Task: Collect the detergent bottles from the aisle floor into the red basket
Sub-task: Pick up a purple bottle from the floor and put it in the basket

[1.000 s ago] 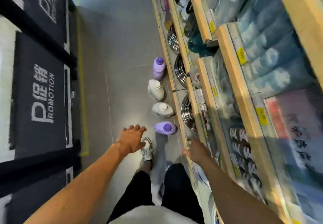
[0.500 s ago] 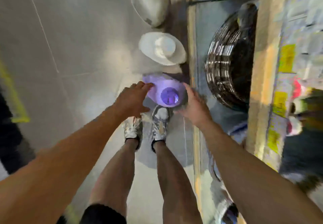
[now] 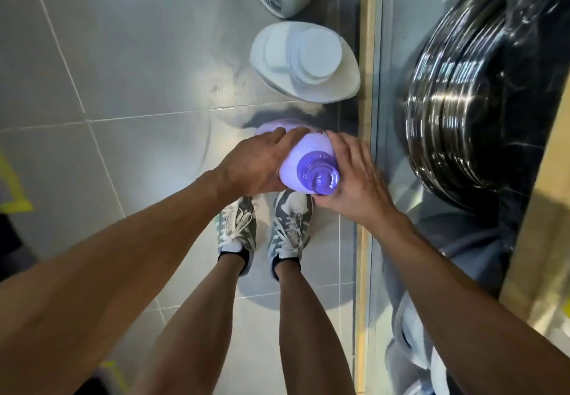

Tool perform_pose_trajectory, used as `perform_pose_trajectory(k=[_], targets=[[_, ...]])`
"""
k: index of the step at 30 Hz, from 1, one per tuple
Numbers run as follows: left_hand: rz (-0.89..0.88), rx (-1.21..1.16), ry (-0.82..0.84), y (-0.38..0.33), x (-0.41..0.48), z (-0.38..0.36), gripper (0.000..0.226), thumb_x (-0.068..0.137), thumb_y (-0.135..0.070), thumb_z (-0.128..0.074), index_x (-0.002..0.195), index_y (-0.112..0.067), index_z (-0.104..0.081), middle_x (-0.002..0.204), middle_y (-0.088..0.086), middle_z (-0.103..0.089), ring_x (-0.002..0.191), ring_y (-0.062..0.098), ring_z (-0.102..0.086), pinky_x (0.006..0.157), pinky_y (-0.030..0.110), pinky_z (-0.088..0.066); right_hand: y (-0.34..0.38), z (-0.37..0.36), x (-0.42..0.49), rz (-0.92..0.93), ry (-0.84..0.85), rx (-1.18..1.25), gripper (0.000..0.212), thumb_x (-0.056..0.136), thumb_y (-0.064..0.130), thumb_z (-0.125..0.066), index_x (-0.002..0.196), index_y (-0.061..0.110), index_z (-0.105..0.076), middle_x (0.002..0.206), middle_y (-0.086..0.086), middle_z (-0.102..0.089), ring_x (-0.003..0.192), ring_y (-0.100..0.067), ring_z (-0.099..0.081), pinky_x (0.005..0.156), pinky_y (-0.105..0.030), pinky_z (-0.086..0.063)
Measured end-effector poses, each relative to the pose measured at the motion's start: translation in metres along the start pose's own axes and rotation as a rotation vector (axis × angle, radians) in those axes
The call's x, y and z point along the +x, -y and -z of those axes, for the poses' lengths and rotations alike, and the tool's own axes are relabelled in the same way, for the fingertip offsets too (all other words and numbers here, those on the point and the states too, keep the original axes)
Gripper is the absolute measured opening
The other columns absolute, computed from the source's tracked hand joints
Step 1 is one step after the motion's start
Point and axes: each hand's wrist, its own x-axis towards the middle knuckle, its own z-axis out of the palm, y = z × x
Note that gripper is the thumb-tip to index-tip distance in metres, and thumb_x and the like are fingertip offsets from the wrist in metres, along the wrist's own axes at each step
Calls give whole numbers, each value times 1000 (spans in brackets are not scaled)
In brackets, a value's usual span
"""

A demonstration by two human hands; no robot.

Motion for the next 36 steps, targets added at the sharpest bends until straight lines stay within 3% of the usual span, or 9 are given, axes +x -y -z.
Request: perform_pose_trajectory(k=[3,5,9,13,17,22,25,31,36], targets=[[45,-5,12,-8,-9,21,99,68,-60,-75,149,-24,-31,133,9,-59,110,37,-62,81,48,-57,12,13,2,5,0,15,110,54,35,-84,150,11,-37,134,-10,-48,124,-34,-48,96,-48,-52],[42,44,-33,-11,-27,42,99,68,-56,-79,149,-20,-37,134,8,-61,109,36,-64,81,44,-57,33,30,3,35,1,21,111,53,33,-86,150,12,-38,131,-10,-49,123,-32,-48,92,-47,-54],[133,87,-81,-45,-100,106,98,66,-45,-85,149,-24,-37,134,5,-62,104,38,-64,77,41,-54,97,85,-23,136,22,62,110,55,34,-87,152,9,-40,139,-12,-49,130,-34,-47,100,-47,-52],[216,55,-152,-101,-207,206,97,65,-52,-84,146,-25,-39,126,2,-66,99,36,-66,70,37,-52,197,177,-53,308,7,17,98,57,40,-78,145,12,-43,133,-10,-51,119,-33,-56,87,-47,-57],[363,-10,-280,-176,-319,297,97,57,-76,-58,142,-37,-34,121,-7,-69,100,31,-69,71,36,-53,308,289,-93,437,84,-94,96,55,38,-73,143,13,-44,126,-8,-51,112,-33,-54,84,-47,-55],[417,-149,-455,-259,-420,407,101,57,-72,-81,143,-41,-38,128,-13,-66,114,21,-65,87,30,-50,423,428,-127,610,70,-236,99,56,51,-76,144,17,-46,125,-2,-55,111,-28,-57,85,-42,-55],[410,-183,-557,-300,-478,451,99,53,-66,-82,138,-44,-37,118,-23,-62,107,19,-65,85,30,-48,486,488,-162,674,92,-288,97,58,51,-70,146,28,-37,127,6,-49,118,-22,-52,89,-44,-52],[504,-136,-826,-369,-567,481,94,58,-63,-85,134,-48,-32,121,-21,-63,104,20,-66,89,37,-51,570,567,-209,964,76,-373,82,63,54,-71,138,38,-40,122,13,-49,113,-17,-48,79,-36,-48],[642,-301,-1110,-423,-614,448,95,58,-57,-85,138,-39,-37,114,-20,-62,99,20,-66,86,37,-53,624,583,-234,1201,188,-453,73,58,51,-71,126,37,-48,119,21,-55,108,-12,-55,70,-26,-41]])
